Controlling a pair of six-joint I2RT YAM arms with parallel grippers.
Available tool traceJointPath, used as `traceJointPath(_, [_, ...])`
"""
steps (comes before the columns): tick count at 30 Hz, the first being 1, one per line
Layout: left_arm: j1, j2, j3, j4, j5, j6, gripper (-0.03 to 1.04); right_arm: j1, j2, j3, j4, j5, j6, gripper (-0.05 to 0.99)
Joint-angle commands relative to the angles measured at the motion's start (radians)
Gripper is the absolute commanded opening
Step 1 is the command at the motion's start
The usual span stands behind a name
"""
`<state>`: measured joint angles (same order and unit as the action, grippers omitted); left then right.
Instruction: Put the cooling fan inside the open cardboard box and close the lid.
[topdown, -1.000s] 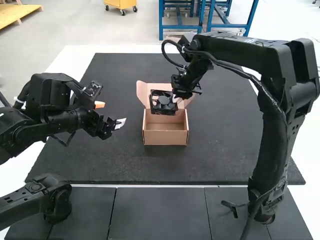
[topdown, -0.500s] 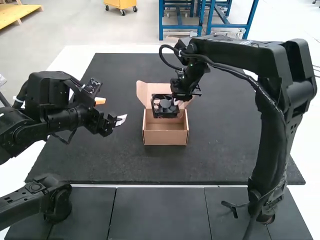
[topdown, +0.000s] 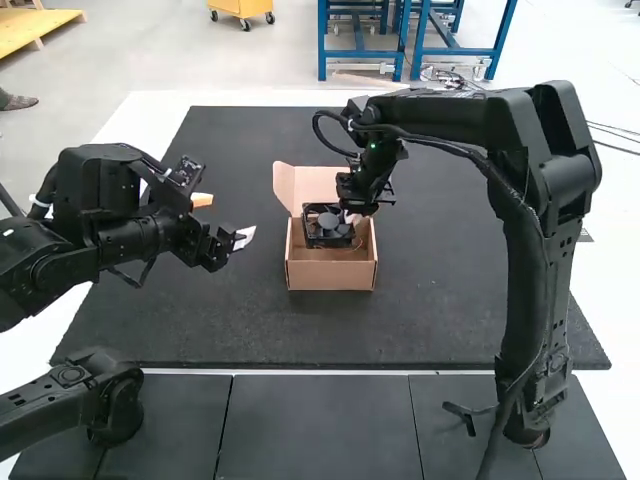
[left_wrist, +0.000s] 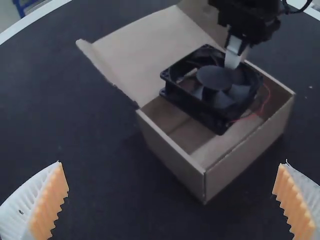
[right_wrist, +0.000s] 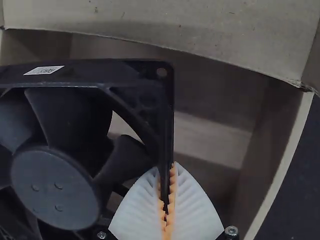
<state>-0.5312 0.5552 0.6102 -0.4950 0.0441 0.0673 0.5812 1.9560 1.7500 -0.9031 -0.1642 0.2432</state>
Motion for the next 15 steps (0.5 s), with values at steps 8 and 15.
traceJointPath(8, [-0.007, -0.006, 0.002, 0.027, -0.012, 0.011, 0.97, 0.003, 0.046, 0.009, -0.003, -0.012, 0.011, -0.02])
traceJointPath(15, [-0.004, -0.006, 0.003, 0.030, -0.012, 0.011, 0.97, 0.003, 0.073, 0.013, -0.002, -0.011, 0.010, -0.02])
